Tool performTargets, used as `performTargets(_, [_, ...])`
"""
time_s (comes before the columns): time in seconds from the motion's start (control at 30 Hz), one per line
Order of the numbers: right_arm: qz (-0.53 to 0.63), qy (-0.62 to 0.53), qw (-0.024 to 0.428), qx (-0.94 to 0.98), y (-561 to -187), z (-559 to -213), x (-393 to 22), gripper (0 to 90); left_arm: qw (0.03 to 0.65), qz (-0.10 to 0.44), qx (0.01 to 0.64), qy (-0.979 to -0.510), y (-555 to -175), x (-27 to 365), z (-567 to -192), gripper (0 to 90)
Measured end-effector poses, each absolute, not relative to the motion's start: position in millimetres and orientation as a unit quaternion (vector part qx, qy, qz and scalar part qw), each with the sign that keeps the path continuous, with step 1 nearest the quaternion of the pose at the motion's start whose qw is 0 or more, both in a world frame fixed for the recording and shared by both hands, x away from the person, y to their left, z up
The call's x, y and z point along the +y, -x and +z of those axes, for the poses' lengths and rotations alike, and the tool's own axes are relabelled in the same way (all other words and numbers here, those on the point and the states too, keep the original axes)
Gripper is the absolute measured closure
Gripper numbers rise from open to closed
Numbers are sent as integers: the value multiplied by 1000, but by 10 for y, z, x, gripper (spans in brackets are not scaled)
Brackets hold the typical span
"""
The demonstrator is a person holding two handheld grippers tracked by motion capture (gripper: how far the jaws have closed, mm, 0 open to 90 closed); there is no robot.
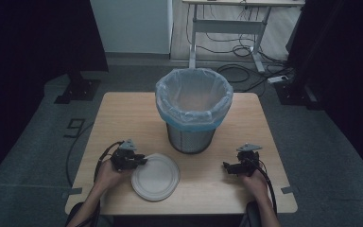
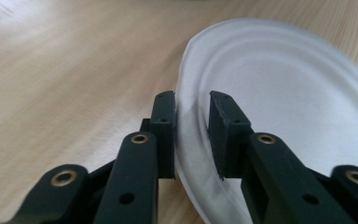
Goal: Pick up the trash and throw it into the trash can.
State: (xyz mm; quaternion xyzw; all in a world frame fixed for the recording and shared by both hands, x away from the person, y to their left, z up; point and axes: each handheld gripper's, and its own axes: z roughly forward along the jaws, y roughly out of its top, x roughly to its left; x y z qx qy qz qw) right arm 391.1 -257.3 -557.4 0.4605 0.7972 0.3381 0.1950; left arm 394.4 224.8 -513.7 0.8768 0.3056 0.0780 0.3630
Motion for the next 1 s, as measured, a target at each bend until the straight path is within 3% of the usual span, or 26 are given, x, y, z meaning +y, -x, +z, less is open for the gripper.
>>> performTargets(1.0, [338, -462, 194, 797, -3909, -5573, -2571, 0, 369, 99, 321, -866, -4178, 2384, -4362, 801])
